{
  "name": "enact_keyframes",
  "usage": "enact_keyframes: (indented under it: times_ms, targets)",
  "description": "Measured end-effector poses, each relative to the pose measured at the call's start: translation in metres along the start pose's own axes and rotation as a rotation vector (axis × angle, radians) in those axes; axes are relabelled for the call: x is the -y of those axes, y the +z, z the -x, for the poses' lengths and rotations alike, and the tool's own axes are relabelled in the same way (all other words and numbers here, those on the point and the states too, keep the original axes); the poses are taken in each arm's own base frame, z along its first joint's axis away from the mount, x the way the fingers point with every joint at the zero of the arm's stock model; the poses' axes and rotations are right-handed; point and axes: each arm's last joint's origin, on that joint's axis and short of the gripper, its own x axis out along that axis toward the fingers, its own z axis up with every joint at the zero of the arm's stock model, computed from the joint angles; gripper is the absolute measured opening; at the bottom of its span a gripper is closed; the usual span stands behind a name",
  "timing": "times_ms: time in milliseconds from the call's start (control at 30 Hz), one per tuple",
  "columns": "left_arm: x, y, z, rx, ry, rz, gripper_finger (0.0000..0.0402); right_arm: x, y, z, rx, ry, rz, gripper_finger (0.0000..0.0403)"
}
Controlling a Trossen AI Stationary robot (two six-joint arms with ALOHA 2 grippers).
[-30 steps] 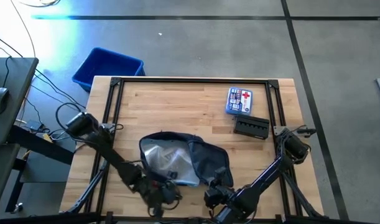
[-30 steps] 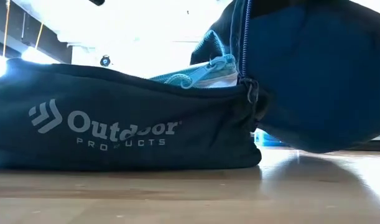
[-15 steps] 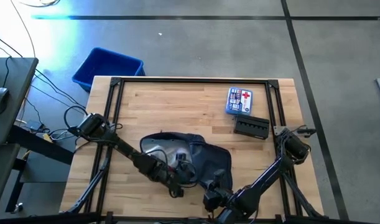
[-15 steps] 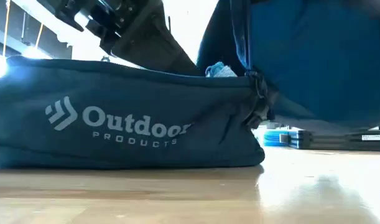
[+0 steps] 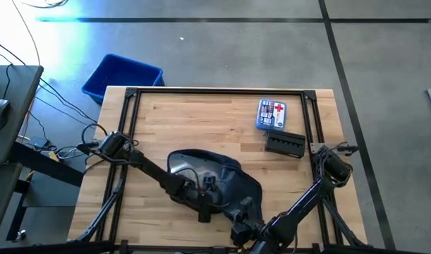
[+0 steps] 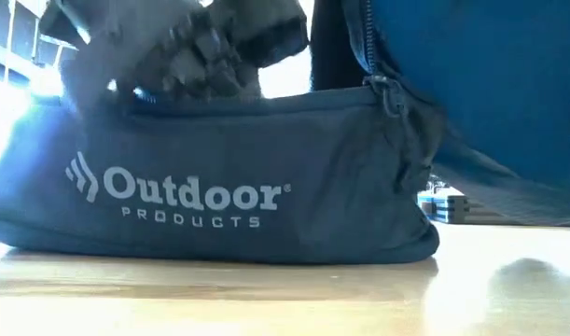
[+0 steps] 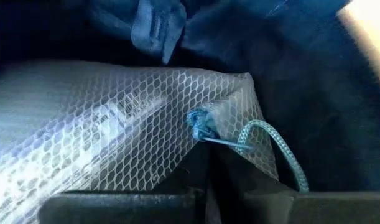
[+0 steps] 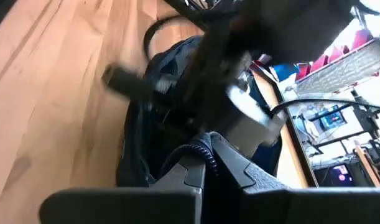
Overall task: Unpack backpack
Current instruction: Put the transparent zip bag into the black backpack, then put the black medicine organizer into the black backpack
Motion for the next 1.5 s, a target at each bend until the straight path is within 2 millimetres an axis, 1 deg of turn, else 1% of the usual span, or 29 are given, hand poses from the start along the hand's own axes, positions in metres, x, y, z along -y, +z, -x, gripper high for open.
enact_keyframes:
  times_ms: [67, 133, 200, 267, 367, 467, 500, 567, 633, 700, 767, 833, 867, 933, 1033, 1167, 1267, 1367, 1433, 1500]
  targets:
    - [0.009, 0.01, 0.016, 0.046, -0.042, 0.004, 0.0, 0.001, -0.002, 0.0, -0.012, -0.01, 0.0, 0.0]
    - [0.018, 0.021, 0.037, 0.103, -0.067, -0.006, 0.0, 0.002, -0.005, 0.0, -0.027, -0.015, -0.011, 0.0]
    - [0.026, 0.03, 0.06, 0.156, -0.044, -0.024, 0.0, 0.002, -0.007, 0.0, -0.039, -0.018, -0.019, 0.0]
    - [0.028, 0.034, 0.084, 0.161, 0.023, -0.017, 0.0, 0.002, -0.007, 0.0, -0.041, -0.019, -0.021, 0.0]
    - [0.018, 0.025, 0.113, 0.052, 0.17, 0.007, 0.0, 0.002, -0.007, 0.0, -0.042, -0.019, -0.02, 0.0]
    - [0.002, 0.006, 0.13, -0.074, 0.413, 0.056, 0.0, 0.002, -0.007, 0.0, -0.041, -0.019, -0.022, 0.0]
    - [-0.003, 0.0, 0.132, -0.117, 0.468, 0.077, 0.0, 0.002, -0.007, 0.0, -0.042, -0.019, -0.022, 0.0]
    - [-0.01, -0.015, 0.131, -0.185, 0.517, 0.122, 0.0, 0.002, -0.007, 0.0, -0.041, -0.019, -0.023, 0.0]
    - [-0.017, -0.034, 0.121, -0.221, 0.508, 0.172, 0.0, 0.002, -0.007, 0.0, -0.041, -0.018, -0.023, 0.0]
    - [-0.022, -0.052, 0.107, -0.221, 0.441, 0.22, 0.0, 0.002, -0.007, 0.0, -0.042, -0.018, -0.023, 0.0]
    - [-0.027, -0.066, 0.096, -0.228, 0.323, 0.267, 0.0, 0.003, -0.007, 0.0, -0.042, -0.019, -0.024, 0.0]
    - [-0.031, -0.075, 0.09, -0.239, 0.229, 0.32, 0.0, 0.003, -0.007, 0.0, -0.042, -0.019, -0.024, 0.0]
    - [-0.033, -0.077, 0.089, -0.246, 0.215, 0.336, 0.0, 0.003, -0.007, 0.0, -0.042, -0.019, -0.024, 0.0]
    - [-0.036, -0.075, 0.092, -0.256, 0.216, 0.352, 0.0, 0.003, -0.007, 0.0, -0.042, -0.019, -0.025, 0.0]
    - [-0.035, -0.065, 0.103, -0.249, 0.229, 0.352, 0.0, 0.003, -0.007, -0.001, -0.045, -0.02, -0.021, 0.0]
    - [-0.026, -0.047, 0.127, -0.149, 0.235, 0.335, 0.0, 0.007, -0.009, -0.006, -0.069, -0.03, -0.009, 0.0]
    - [-0.021, -0.04, 0.14, -0.023, 0.296, 0.266, 0.0, 0.009, -0.01, -0.011, -0.092, -0.01, -0.022, 0.0]
    - [-0.025, -0.037, 0.142, 0.045, 0.415, 0.201, 0.0, 0.012, -0.01, -0.017, -0.118, 0.022, 0.0, 0.0]
    - [-0.036, -0.042, 0.136, 0.018, 0.486, 0.188, 0.0, 0.015, -0.01, -0.022, -0.126, 0.017, 0.025, 0.0]
    - [-0.049, -0.053, 0.128, -0.06, 0.513, 0.205, 0.0, 0.018, -0.01, -0.027, -0.137, 0.012, 0.032, 0.0]
